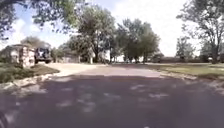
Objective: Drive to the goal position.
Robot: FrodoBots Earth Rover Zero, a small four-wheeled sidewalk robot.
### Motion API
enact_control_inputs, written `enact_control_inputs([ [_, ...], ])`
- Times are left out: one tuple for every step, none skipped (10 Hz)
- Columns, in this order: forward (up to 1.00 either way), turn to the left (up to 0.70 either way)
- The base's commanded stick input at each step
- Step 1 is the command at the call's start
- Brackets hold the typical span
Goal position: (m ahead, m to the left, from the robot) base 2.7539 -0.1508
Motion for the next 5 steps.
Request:
enact_control_inputs([
  [1.00,0.00],
  [1.00,0.00],
  [1.00,0.00],
  [1.00,0.00],
  [1.00,0.00],
])
